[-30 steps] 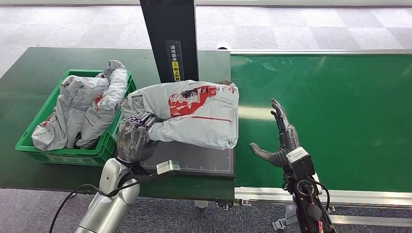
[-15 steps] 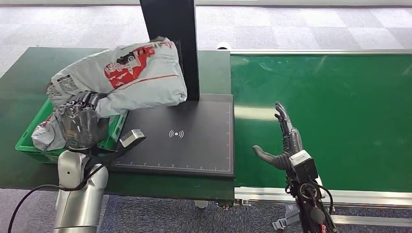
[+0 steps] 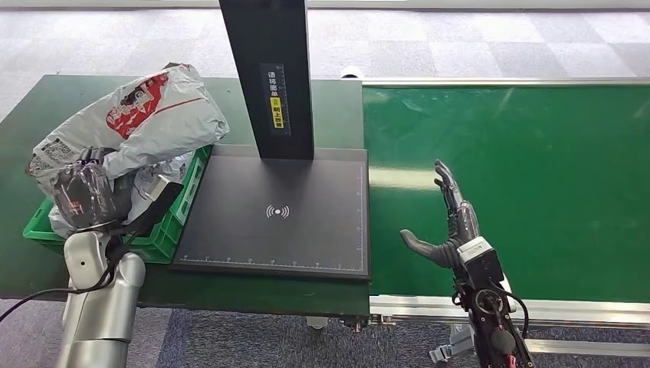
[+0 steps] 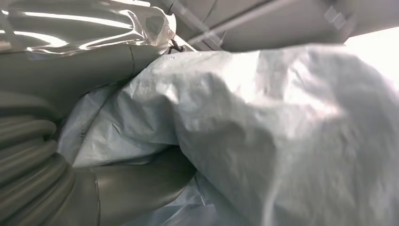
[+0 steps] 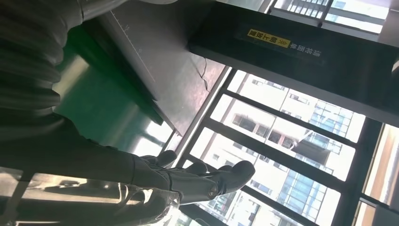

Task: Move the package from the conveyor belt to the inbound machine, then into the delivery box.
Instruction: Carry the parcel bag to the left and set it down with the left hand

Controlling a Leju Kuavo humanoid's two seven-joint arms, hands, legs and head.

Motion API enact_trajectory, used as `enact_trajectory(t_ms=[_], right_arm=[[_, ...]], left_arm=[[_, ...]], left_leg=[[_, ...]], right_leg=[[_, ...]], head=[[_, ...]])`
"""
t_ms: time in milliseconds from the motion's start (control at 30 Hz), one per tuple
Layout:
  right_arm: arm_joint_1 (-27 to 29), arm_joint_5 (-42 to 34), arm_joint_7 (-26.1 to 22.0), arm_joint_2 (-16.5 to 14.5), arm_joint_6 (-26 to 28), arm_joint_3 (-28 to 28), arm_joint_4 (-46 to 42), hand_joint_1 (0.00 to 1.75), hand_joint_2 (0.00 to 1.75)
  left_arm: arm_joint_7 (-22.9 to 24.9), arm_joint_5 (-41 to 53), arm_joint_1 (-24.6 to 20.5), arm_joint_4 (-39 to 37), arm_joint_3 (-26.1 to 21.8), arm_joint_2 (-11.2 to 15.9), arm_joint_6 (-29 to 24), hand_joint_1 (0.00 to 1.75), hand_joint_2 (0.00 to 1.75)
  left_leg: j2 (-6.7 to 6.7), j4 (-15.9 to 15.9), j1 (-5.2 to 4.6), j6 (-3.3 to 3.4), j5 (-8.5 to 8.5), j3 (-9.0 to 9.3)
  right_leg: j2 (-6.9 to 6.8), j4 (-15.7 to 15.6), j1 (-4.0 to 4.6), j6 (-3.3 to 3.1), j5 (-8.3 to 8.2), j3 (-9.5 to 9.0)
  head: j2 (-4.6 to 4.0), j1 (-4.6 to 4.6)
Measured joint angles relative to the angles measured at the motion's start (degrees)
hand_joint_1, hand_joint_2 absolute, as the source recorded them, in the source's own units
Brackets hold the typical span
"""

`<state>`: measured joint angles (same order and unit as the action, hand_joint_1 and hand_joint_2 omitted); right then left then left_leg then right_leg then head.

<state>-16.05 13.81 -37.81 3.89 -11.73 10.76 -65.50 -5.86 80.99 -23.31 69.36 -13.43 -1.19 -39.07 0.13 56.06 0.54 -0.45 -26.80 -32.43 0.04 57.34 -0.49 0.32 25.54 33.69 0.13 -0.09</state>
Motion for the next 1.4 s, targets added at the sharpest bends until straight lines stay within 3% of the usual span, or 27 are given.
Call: enact_trajectory(t_ms=[233,467,600,633,733,767,900,1000,1067,1267,1333,1400], right_arm=[[0.00,0.68,0.04,-0.15,-0.66,-0.26,-0.07,0.00,1.75],[-0.01,0.91,0.04,-0.24,-0.87,-0.56,-0.07,0.00,1.75],[-0.01,0.97,0.04,-0.24,-0.86,-0.60,-0.07,0.00,1.75],[-0.01,0.98,0.03,-0.24,-0.86,-0.60,-0.07,0.00,1.75],[-0.01,0.99,0.03,-0.24,-0.87,-0.59,-0.07,0.00,1.75],[-0.01,0.99,0.04,-0.24,-0.88,-0.59,-0.07,0.00,1.75],[-0.07,1.02,0.04,-0.24,-1.00,-0.59,-0.07,0.00,1.75],[-0.10,1.01,0.04,-0.25,-0.95,-0.58,-0.07,0.00,1.75],[-0.09,0.86,0.04,-0.26,-0.81,-0.57,-0.07,0.00,1.75],[-0.20,0.10,-0.02,-0.30,-0.27,-0.51,-0.03,0.00,1.75],[-0.30,-0.19,-0.14,-0.35,-0.10,-0.47,0.06,0.00,1.75],[-0.47,-0.37,-0.25,-0.37,0.01,-0.46,0.22,0.00,1.75]], left_arm=[[3.95,-3.12,-1.43,-7.55,-0.04,2.64,4.42,1.40,1.75],[4.61,-6.38,-2.59,-11.56,-0.21,3.79,6.66,1.41,1.75],[4.55,-7.45,-2.88,-12.56,-0.35,4.18,6.39,1.26,1.75],[4.48,-8.00,-2.96,-12.78,-0.48,4.24,6.24,1.14,1.75],[4.29,-9.30,-3.16,-13.35,-0.89,4.54,5.99,0.21,1.75],[4.25,-9.64,-3.20,-13.51,-0.97,4.64,6.05,0.00,1.75],[3.59,-11.49,-3.53,-14.47,-1.58,4.76,5.76,0.00,0.00],[1.44,-12.83,-3.59,-14.86,-1.75,4.74,2.50,0.00,0.00],[-2.56,-12.73,-3.24,-13.55,-2.47,4.29,0.28,0.00,0.00],[-28.45,-17.25,-2.70,-2.77,-12.90,-2.75,-0.71,0.00,0.00],[-32.84,-21.36,-2.68,0.74,-16.20,-4.95,-0.71,0.00,0.00],[-33.70,-24.37,-2.43,4.15,-17.75,-6.44,-0.71,0.00,0.00]], left_leg=[[-0.04,0.00,-0.01,0.00,0.00,-0.04],[-0.04,0.00,-0.01,0.00,0.00,-0.02],[-0.04,0.00,0.00,0.00,0.00,-0.01],[-0.04,0.00,0.00,0.00,0.00,-0.01],[-0.03,0.00,0.00,0.00,0.00,-0.01],[-0.04,0.00,0.00,0.00,0.00,-0.01],[-0.04,0.00,0.00,0.00,0.00,-0.02],[-0.05,0.00,0.00,0.00,0.00,-0.03],[-0.05,0.00,0.00,0.00,0.00,-0.03],[-0.03,0.01,-0.02,0.00,-0.01,-0.09],[-0.03,0.01,-0.02,0.00,-0.01,-0.09],[-0.08,0.01,-0.01,0.00,-0.01,-0.10]], right_leg=[[-0.02,0.00,-0.01,0.00,0.00,0.01],[-0.02,0.00,-0.01,0.00,0.00,0.00],[-0.01,0.00,0.00,0.00,0.00,0.00],[-0.01,0.00,0.00,0.00,0.00,0.00],[-0.01,0.00,0.00,0.00,0.00,0.00],[-0.01,0.00,0.00,0.00,0.00,0.00],[-0.02,0.00,0.00,0.00,0.00,0.00],[-0.02,0.00,0.00,0.00,0.00,0.00],[-0.02,0.00,0.00,0.00,0.00,0.01],[-0.01,0.00,-0.02,0.01,0.00,0.03],[-0.01,0.00,-0.02,0.01,0.00,0.04],[-0.05,-0.01,-0.01,0.01,0.00,0.05]], head=[[0.00,0.01],[0.00,0.01],[0.01,0.00],[0.01,0.01],[0.00,0.01],[0.00,0.01],[0.00,0.01],[0.00,0.01],[0.00,0.01],[0.00,0.01],[0.00,0.01],[0.01,0.01]])
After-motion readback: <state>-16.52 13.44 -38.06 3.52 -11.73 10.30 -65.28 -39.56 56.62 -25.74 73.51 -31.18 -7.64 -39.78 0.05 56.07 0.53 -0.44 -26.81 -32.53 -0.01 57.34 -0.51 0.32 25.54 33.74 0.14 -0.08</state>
